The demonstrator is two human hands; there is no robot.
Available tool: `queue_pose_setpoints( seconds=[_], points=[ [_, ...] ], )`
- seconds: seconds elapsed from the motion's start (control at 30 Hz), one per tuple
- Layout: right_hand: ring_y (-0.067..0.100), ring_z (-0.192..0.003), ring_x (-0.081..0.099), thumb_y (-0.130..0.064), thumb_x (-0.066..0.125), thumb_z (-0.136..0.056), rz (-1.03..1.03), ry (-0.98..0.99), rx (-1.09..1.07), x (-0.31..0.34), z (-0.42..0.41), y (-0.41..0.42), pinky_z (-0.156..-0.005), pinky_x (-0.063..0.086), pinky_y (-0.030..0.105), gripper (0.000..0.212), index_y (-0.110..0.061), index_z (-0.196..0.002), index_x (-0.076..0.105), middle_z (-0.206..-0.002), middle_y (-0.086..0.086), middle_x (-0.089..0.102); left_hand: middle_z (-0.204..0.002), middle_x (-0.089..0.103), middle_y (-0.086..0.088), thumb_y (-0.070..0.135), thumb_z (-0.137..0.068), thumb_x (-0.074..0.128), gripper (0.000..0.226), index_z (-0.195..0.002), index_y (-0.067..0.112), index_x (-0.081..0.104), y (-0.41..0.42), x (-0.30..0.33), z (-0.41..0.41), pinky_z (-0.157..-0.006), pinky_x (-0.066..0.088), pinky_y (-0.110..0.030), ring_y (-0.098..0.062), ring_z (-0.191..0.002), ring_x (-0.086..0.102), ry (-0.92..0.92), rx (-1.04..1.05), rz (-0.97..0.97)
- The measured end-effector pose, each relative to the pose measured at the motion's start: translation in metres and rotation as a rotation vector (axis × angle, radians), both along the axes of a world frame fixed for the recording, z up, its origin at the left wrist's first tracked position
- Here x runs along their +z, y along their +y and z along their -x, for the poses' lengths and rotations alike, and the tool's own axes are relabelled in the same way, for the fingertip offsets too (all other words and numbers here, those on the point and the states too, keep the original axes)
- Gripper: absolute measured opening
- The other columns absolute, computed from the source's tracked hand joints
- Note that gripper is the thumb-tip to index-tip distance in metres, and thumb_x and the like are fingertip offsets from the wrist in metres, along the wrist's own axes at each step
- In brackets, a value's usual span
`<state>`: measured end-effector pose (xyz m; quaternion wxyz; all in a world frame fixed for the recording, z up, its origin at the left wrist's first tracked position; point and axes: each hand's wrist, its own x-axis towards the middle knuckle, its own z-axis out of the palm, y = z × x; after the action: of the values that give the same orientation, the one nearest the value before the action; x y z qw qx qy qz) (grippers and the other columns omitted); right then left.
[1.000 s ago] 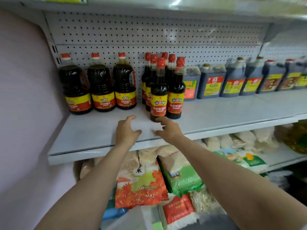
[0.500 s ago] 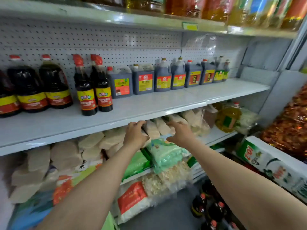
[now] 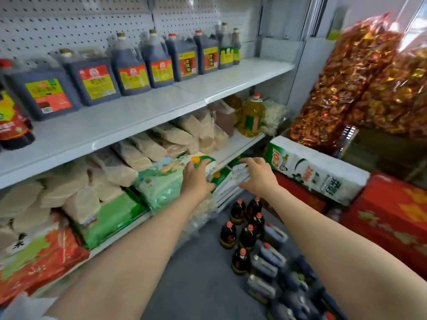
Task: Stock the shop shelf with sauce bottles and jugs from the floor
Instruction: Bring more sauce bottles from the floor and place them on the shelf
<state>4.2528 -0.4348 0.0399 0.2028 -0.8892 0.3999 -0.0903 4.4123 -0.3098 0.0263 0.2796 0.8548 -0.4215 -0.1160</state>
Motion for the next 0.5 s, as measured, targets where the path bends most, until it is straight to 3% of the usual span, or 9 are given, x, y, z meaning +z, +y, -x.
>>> queue_pose_setpoints(
  seconds=[0.2, 0.5],
  points=[
    [0.033, -0.131, 0.035, -0.028, 0.079, -0.081, -0.018, 0.058, -0.125, -0.037, 0.012, -0.043, -0.091, 0.049, 0.041, 0.075, -0.032, -0.144, 0.039, -0.141, 0.009, 0.034, -0.153, 0.024, -0.009, 0.026, -0.08, 0.078, 0.076, -0.145, 0.036, 0.039, -0.068, -0.037, -0.002, -0.108, 0.039, -0.045, -0.033, -0.14, 0.029, -0.014, -0.11, -0.092],
    [0.032, -0.127, 0.036, -0.028, 0.078, -0.082, -0.138, 0.166, -0.325, -0.1, 0.023, -0.118, -0.093, 0.049, 0.04, 0.072, -0.033, -0.143, 0.04, -0.138, 0.008, 0.035, -0.152, 0.025, -0.006, 0.029, -0.08, 0.079, 0.075, -0.144, 0.037, 0.04, -0.177, -0.115, -0.007, -0.105, 0.042, -0.046, -0.031, -0.139, 0.03, 0.056, -0.291, -0.219]
  ],
)
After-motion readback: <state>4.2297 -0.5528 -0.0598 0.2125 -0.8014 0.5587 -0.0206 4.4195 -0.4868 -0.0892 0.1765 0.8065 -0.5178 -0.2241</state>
